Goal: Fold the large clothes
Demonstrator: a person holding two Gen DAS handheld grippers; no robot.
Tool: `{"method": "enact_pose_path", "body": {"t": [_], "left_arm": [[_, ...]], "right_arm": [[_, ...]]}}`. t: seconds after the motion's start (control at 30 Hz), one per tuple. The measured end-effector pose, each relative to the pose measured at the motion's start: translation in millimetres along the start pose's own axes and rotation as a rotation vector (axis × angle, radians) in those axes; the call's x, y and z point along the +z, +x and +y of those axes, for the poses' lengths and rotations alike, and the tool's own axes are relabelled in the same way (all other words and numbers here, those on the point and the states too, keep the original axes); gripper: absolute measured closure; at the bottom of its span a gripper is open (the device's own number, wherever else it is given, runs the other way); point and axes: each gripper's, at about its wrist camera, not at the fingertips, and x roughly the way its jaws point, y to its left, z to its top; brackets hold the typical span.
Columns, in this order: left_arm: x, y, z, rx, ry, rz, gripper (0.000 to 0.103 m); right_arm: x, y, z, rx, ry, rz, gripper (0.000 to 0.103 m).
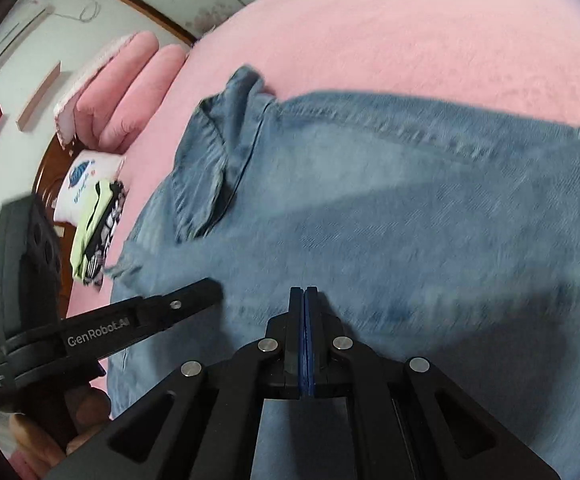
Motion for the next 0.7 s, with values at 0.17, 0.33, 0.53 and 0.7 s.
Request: {"method": "enact_pose_path", "body": {"t": [0.17, 0.33, 0.53, 0.7], "left_arm": [[16, -7, 20, 0.083, -0.015, -0.043, 0.103], [28, -20, 55, 0.281, -0.037, -0.122, 0.103], [37, -17, 72, 0.254, -0.06, -0.137, 0.103], [37, -7, 75, 0.273, -0.069, -0.146, 0.103]], "right_arm": [[16, -29, -45, -0.077, 0.091, -0.108, 0.102], [20, -70, -86, -0.212, 0.16, -0.233, 0.102], [23, -75, -110, -0.254, 0.206, -0.248, 0.102], [27, -55, -115, -0.288, 0.21, -0.223, 0.102]]}}
